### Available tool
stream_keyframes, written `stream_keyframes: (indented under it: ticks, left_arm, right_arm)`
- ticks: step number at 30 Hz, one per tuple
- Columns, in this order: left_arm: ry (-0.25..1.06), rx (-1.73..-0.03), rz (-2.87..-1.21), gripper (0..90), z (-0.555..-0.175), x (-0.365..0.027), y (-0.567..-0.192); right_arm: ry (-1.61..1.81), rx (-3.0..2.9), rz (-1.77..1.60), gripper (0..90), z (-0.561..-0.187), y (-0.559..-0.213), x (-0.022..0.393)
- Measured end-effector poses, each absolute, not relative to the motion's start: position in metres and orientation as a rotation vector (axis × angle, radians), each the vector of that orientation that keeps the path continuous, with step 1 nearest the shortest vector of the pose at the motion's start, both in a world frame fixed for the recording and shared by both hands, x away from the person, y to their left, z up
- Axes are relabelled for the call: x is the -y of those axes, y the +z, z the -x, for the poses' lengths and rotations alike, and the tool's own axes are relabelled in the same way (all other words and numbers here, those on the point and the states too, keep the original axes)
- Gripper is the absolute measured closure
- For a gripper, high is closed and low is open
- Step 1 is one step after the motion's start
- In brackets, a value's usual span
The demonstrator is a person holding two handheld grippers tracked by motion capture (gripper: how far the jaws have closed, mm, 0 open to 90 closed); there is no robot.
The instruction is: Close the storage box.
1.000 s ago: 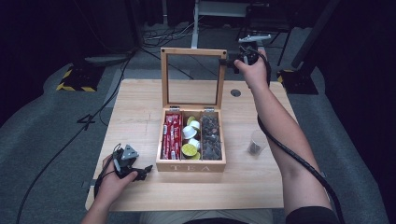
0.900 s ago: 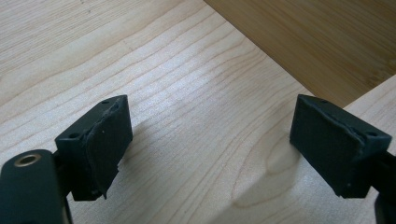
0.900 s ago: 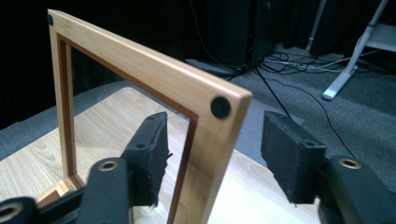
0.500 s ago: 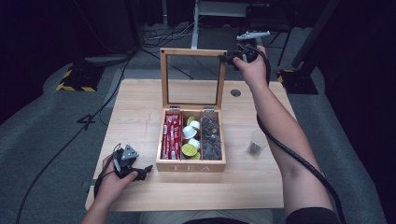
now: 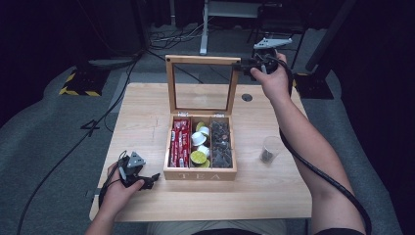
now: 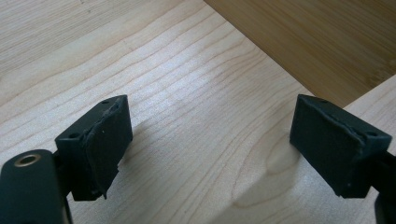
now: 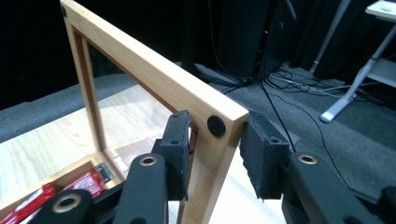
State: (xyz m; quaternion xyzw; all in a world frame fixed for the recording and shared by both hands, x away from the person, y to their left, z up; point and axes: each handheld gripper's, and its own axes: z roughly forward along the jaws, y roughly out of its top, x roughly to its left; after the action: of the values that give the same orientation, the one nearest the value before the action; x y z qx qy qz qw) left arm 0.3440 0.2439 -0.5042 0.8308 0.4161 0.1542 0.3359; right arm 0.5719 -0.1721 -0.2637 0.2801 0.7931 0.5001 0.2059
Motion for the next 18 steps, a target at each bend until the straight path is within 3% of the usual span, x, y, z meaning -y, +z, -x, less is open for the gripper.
stream_keyframes:
  ticks: [18]
  left_arm:
    - [0.405, -1.086, -2.165, 13.5, -0.344, -0.244, -0.504]
  right_arm:
    - [1.367, -2.283, -0.636, 66.0, -0.518, -0.263, 0.179]
